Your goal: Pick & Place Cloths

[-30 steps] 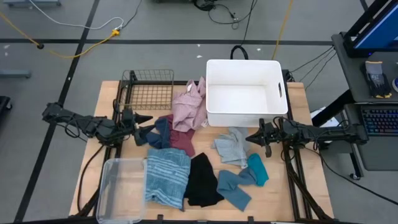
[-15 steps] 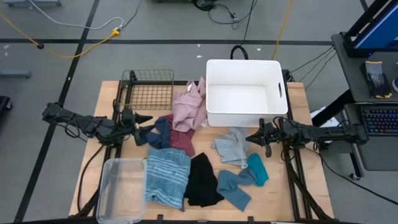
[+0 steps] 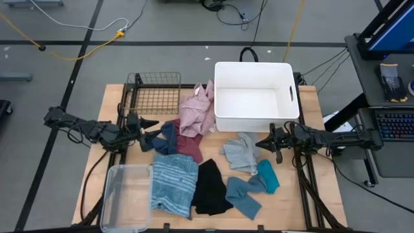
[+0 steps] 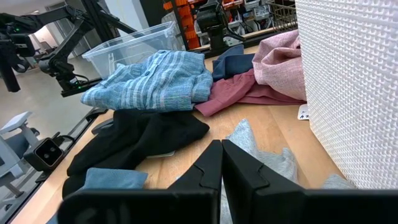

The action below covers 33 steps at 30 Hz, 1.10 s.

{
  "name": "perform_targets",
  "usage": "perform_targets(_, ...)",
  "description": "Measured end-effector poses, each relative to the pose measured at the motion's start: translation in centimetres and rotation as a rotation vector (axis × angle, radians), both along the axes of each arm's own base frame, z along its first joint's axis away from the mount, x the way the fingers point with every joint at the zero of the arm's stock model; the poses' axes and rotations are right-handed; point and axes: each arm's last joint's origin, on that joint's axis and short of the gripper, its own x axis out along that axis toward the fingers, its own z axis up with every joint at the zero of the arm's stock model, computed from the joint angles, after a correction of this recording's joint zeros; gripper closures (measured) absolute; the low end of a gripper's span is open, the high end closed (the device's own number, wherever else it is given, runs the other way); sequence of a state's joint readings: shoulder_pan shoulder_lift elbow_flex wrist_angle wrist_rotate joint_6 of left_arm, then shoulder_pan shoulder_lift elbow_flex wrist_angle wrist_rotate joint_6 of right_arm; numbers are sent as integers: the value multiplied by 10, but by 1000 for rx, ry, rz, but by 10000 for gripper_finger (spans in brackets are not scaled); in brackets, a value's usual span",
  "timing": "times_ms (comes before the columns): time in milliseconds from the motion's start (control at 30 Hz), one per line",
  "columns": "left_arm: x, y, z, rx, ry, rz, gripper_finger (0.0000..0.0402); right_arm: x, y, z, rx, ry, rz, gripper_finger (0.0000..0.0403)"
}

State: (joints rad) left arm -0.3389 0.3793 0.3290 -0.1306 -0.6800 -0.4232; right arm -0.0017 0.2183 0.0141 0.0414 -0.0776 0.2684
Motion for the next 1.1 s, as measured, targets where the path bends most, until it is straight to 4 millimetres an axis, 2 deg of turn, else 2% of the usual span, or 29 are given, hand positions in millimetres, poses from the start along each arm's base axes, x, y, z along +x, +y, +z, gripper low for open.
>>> perform_targets(533, 0, 0, 0, 0, 0, 0, 151, 0, 0, 1, -1, -16, -2, 399)
perform_targets(700, 0, 0, 1, 88, 26, -4, 151, 1, 0, 10, 0, -101, 1, 398)
perform_targets(867, 0, 0, 1, 100, 31, -13, 151, 2, 0, 18, 0, -190, 1, 399)
perform_targets(1100, 0, 0, 0, 125, 46, -16, 151, 1, 1, 22, 12, -224, 20, 399)
